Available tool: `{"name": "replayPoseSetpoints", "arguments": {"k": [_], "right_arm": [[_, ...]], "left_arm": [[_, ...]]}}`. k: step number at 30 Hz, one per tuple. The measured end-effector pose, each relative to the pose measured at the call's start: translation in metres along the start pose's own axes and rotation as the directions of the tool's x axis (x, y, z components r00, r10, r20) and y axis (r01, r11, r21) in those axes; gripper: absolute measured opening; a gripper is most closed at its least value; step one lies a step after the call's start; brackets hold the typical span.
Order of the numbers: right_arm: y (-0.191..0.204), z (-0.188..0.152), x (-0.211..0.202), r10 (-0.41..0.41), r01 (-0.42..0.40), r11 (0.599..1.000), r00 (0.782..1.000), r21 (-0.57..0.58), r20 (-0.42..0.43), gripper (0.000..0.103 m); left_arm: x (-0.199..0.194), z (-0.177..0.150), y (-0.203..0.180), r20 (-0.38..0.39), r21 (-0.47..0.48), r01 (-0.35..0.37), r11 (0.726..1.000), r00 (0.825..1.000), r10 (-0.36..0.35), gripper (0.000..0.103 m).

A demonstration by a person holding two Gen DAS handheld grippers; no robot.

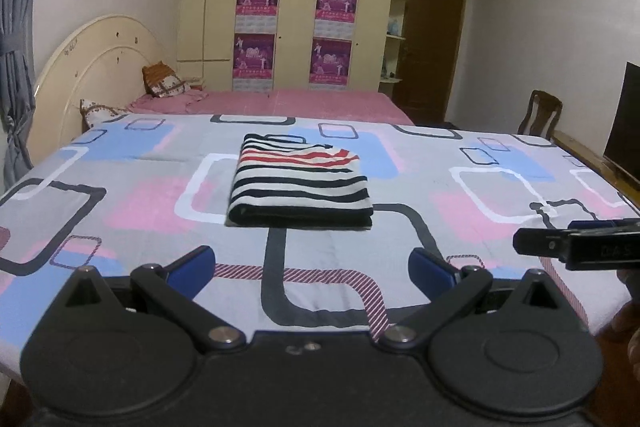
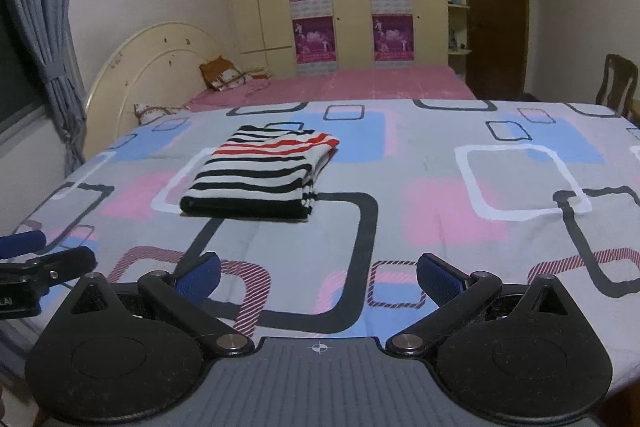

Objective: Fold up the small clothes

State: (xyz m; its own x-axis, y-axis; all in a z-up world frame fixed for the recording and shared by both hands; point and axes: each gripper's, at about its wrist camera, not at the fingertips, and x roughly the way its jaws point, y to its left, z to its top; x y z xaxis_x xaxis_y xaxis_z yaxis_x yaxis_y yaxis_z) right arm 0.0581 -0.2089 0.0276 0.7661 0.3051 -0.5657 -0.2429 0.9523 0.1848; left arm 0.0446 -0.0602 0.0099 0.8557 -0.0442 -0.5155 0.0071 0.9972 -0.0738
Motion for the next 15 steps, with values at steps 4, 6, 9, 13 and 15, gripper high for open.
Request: {"name": "replayPoseSetpoints", "arguments": {"k": [4, 6, 9, 13, 15], "right_arm": [[0.005, 0.002, -0.007, 0.0, 0.001, 1.0, 1.0, -0.02, 0.023, 0.103], [0.006, 0.004, -0.008, 0.004, -0.003, 1.0, 1.0, -0.018, 0.028, 0.103], [0.01, 0.005, -0.008, 0.002, 0.0, 0.999, 0.999, -0.038, 0.034, 0.103], [0.013, 0.004, -0.007, 0.008, -0.007, 0.999, 1.0, -0.047, 0.029, 0.103], [0.013, 0.004, -0.007, 0.009, -0.007, 0.999, 1.0, -0.05, 0.029, 0.103]], "left_arm": [[-0.003, 0.001, -0.001, 0.017, 0.001, 0.001, 1.0, 1.0, -0.001, 0.103], [-0.005, 0.002, 0.0, 0.027, -0.004, -0.003, 1.0, 1.0, 0.003, 0.103], [-0.007, 0.001, 0.002, 0.035, -0.014, -0.005, 1.0, 0.999, 0.005, 0.103], [-0.007, 0.002, 0.003, 0.04, -0.019, -0.006, 1.0, 0.999, 0.007, 0.103], [-0.007, 0.002, 0.003, 0.043, -0.017, -0.006, 1.0, 0.999, 0.007, 0.103]]}}
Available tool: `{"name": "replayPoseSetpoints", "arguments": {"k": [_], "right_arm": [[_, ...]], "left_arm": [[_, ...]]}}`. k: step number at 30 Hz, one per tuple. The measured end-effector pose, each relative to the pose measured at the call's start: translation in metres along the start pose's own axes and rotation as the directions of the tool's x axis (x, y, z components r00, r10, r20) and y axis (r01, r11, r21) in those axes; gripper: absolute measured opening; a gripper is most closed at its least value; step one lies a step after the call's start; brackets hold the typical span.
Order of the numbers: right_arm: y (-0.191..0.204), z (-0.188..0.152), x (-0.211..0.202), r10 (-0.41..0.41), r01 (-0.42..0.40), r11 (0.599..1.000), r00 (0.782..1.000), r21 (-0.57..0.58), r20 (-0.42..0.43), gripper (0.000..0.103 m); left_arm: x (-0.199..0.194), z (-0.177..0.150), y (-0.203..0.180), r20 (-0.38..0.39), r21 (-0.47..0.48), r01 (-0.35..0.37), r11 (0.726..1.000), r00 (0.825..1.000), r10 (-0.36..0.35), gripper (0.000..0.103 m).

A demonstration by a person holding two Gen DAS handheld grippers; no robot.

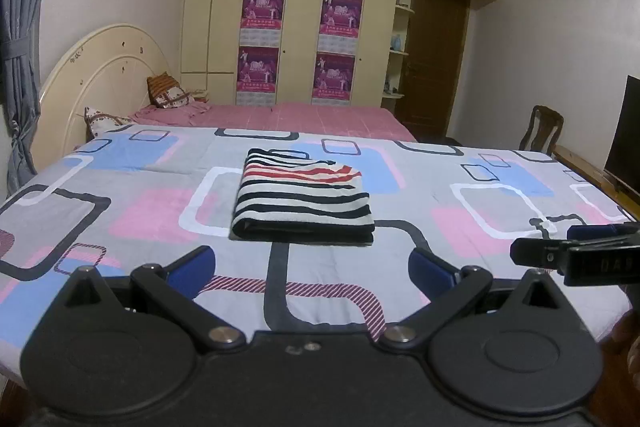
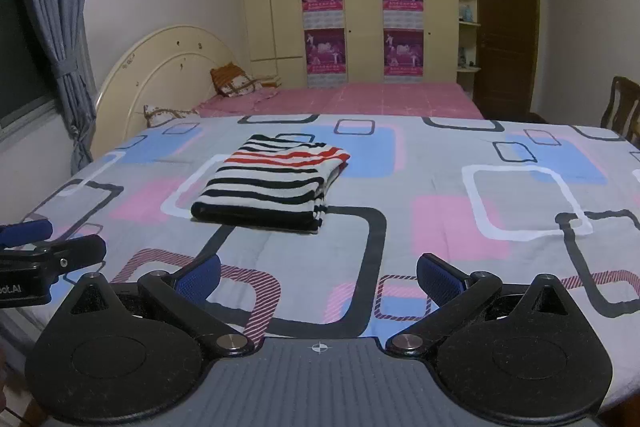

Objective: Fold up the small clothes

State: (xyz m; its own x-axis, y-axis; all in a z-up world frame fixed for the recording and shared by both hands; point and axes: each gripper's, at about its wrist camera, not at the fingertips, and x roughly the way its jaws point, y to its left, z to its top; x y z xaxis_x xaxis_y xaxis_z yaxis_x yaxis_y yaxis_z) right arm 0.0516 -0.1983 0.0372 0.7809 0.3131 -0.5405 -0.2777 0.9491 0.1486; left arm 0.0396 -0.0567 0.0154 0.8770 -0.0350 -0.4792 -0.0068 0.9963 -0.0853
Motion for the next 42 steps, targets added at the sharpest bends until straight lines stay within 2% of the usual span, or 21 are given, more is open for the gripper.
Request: {"name": "replayPoseSetpoints", "arguments": {"k": [42], "right_arm": [[-0.0063, 0.0044, 0.0006, 0.015, -0.015, 1.0, 1.0, 0.011, 0.007, 0.103]], "left_arm": [[-0.0033, 0.0059, 0.0012, 0.011, 0.025, -0.001, 1.0, 1.0, 0.001, 0.103]]}}
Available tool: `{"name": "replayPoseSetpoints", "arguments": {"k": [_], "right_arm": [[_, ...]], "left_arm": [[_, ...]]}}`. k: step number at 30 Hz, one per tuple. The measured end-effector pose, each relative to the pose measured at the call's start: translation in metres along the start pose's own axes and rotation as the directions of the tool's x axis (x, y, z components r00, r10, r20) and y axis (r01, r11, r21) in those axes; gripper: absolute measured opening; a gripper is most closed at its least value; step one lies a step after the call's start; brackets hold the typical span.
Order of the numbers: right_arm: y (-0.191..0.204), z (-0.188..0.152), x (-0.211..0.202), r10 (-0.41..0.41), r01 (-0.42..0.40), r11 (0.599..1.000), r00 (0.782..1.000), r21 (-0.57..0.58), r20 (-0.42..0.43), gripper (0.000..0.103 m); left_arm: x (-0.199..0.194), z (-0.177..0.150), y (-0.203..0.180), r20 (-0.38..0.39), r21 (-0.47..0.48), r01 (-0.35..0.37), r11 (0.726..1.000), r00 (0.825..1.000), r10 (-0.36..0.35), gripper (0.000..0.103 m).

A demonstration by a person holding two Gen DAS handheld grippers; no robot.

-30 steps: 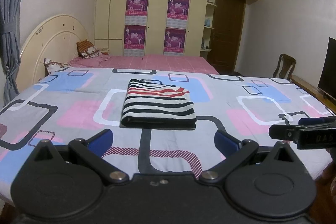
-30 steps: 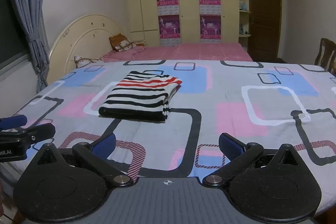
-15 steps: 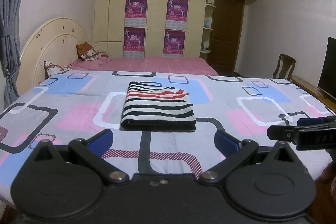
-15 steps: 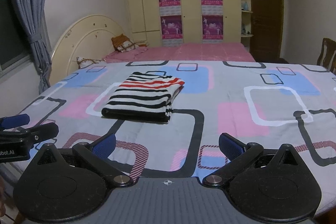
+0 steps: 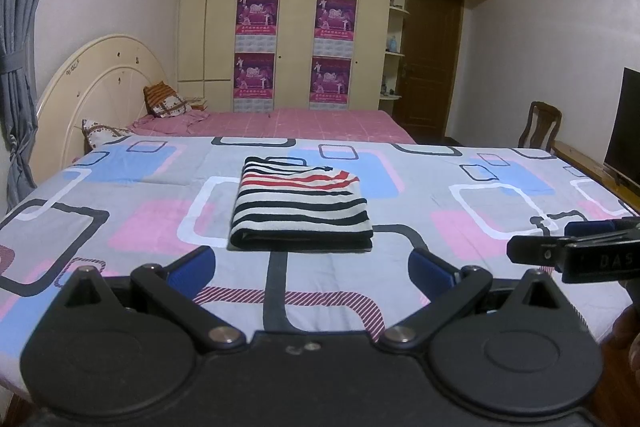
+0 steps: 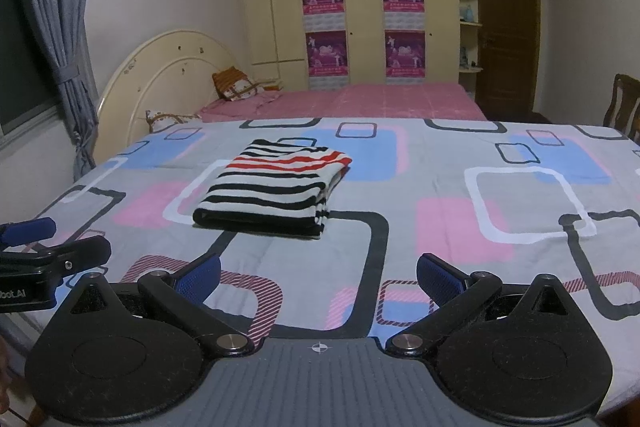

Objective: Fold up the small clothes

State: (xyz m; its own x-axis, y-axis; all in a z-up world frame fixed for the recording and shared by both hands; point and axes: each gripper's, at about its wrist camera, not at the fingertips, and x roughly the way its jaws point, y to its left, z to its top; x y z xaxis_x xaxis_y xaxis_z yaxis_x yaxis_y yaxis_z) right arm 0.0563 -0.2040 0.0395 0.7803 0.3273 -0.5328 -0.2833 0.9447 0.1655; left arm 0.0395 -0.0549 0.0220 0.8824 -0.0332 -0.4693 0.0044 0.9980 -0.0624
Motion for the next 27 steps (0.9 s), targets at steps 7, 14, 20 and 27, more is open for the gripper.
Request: {"name": "replayPoseSetpoints", "arguments": {"k": [7, 14, 20, 27], "right_arm": [[0.001, 0.0, 0.001, 0.003, -0.003, 1.0, 1.0, -0.001, 0.0, 0.103], [0.001, 0.001, 0.002, -0.004, 0.004, 1.0, 1.0, -0.006, -0.004, 0.103], [0.0, 0.006, 0.009, -0.054, 0.054, 0.999, 0.998, -0.005, -0.015, 0.103], [0.001, 0.004, 0.013, -0.056, 0.056, 0.998, 0.998, -0.01, -0.031, 0.103]], "left_arm": [[-0.001, 0.001, 0.001, 0.005, 0.003, -0.001, 1.0, 1.0, 0.001, 0.103], [0.0, 0.002, 0.005, 0.007, 0.008, 0.0, 1.0, 1.0, 0.0, 0.103], [0.001, 0.003, 0.008, 0.001, 0.009, 0.007, 1.0, 1.0, -0.007, 0.101], [0.004, 0.007, 0.01, 0.011, 0.02, 0.001, 1.0, 1.0, -0.001, 0.098]]}}
